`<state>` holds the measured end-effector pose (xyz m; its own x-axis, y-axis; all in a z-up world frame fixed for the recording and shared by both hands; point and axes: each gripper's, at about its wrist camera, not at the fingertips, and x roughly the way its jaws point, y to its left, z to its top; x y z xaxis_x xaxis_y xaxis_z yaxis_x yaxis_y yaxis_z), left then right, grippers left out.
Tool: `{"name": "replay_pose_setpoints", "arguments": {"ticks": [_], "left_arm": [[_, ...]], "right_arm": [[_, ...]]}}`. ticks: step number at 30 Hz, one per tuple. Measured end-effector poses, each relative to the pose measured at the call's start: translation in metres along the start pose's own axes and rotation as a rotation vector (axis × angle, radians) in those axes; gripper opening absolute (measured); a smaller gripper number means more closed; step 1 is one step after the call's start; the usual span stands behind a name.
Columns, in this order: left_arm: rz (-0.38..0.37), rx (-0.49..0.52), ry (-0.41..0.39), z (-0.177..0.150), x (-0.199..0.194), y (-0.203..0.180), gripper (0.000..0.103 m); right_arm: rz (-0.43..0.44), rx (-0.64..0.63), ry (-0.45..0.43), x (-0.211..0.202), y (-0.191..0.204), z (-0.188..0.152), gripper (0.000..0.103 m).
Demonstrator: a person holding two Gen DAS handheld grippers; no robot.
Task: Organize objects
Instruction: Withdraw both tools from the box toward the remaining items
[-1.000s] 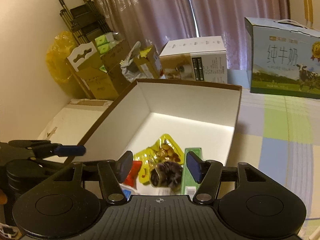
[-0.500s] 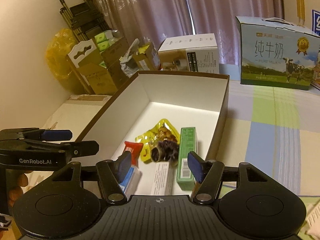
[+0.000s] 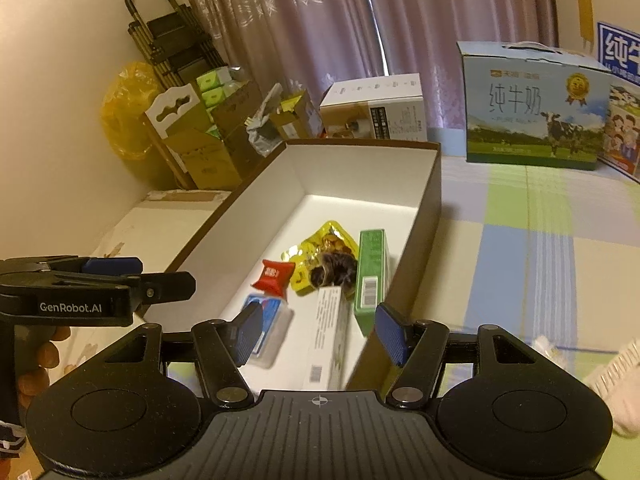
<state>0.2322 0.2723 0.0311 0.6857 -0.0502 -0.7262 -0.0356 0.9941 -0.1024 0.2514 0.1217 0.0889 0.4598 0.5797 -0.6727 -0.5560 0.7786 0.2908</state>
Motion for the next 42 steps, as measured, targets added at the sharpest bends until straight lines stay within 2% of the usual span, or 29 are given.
{"name": "replay_pose_setpoints", "arguments": {"ticks": [16, 24, 42], "left_arm": [[-0.017, 0.025, 0.012, -0.041, -0.036, -0.051, 0.086], [-0.043, 0.042, 0.033, -0.061, -0.041, -0.096, 0.086], [-0.051, 0.057, 0.098, -0.090, -0.034, -0.188, 0.086]], "right_arm": [[-0.013, 0.023, -0.012, -0.062, -0.022, -0.045, 0.059], [-0.034, 0.037, 0.011, -0.091, -0.054, -0.069, 0.059], [-0.052, 0.075, 0.058, -0.140, -0.129, -0.106, 0.059]]}}
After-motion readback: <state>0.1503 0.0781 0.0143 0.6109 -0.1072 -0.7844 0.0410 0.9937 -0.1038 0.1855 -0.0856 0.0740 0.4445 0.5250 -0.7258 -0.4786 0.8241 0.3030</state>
